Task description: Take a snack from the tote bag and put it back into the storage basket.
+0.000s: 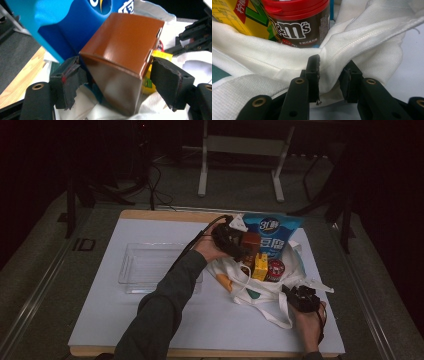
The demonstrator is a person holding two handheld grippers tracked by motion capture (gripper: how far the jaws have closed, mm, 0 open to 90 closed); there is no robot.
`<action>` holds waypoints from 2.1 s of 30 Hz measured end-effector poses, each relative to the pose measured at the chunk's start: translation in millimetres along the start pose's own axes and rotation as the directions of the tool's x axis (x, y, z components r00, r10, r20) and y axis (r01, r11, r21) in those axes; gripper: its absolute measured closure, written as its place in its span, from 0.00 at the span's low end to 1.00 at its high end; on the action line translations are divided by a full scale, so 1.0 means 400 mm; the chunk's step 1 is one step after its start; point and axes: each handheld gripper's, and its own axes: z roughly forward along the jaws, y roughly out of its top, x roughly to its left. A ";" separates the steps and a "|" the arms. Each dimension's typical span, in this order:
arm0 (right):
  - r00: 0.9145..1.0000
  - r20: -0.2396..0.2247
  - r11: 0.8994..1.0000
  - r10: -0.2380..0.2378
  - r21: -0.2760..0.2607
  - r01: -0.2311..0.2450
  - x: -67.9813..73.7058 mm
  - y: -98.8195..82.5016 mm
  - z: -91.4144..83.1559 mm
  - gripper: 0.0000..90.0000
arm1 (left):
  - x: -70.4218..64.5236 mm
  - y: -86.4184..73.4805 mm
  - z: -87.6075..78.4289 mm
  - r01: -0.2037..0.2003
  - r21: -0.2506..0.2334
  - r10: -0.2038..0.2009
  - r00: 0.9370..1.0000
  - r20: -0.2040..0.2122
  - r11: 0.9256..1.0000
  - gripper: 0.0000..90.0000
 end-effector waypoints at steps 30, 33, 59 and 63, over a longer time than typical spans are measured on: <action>1.000 -0.018 1.000 0.005 -0.008 -0.005 -0.006 -0.004 -0.001 0.78 | -0.017 0.011 0.018 -0.010 -0.035 0.013 0.996 0.090 0.999 0.38; 1.000 -0.018 1.000 0.004 -0.008 -0.004 -0.006 -0.004 -0.001 0.78 | -0.027 0.014 0.008 -0.044 -0.025 0.047 0.994 0.101 0.999 0.42; 1.000 -0.026 1.000 0.009 -0.007 -0.009 -0.007 -0.005 -0.001 0.77 | -0.052 0.009 0.027 -0.083 -0.014 0.084 0.993 0.087 0.996 0.40; 1.000 -0.026 1.000 0.009 -0.007 -0.009 -0.007 -0.005 -0.001 0.77 | -0.050 -0.015 0.032 -0.019 -0.094 0.027 0.996 0.088 0.995 0.40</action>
